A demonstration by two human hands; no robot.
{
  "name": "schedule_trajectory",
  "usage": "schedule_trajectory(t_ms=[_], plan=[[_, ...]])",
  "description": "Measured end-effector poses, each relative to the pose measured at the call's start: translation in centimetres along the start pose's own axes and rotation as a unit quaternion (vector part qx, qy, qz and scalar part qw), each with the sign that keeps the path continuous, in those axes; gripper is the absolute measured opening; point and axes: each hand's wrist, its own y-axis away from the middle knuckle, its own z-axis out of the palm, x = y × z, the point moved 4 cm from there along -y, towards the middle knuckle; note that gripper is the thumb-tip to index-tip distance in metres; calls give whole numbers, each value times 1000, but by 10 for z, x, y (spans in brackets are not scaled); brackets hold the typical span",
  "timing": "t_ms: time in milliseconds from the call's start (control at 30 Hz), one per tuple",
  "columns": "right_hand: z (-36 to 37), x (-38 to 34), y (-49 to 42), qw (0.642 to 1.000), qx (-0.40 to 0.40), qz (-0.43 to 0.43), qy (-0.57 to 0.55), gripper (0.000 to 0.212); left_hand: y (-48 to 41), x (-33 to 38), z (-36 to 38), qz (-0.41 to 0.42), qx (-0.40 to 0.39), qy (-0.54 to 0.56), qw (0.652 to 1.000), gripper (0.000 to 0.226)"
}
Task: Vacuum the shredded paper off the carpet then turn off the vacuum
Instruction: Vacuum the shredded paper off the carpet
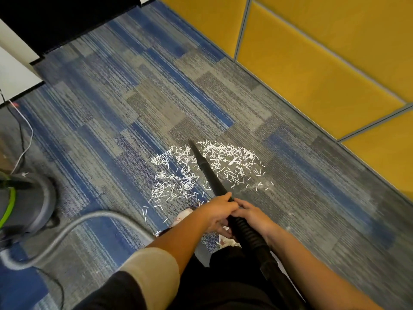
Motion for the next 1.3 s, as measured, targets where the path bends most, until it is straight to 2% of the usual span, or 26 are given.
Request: schedule_trajectory(t_ms=[467, 733, 867, 1100, 1300], plan=[[24, -6, -14, 997, -34, 1, 63, 51, 9, -7, -23, -2, 30, 39, 999, 61], [13, -11, -4, 1000, -24, 3, 11, 54, 5, 5, -12, -1, 14, 17, 1000, 63], [-2, -11, 5, 1000, -13, -6, -27, 44, 2, 15, 3, -6, -12, -11, 1000, 63], [-22, -1, 7, 998, 4, -17, -67, 50, -5, 20, 21, -12, -28, -46, 998, 62], [-15, -5, 5, 999, 1, -3, -50, 56, -3, 17, 15, -9, -19, -36, 999, 59]])
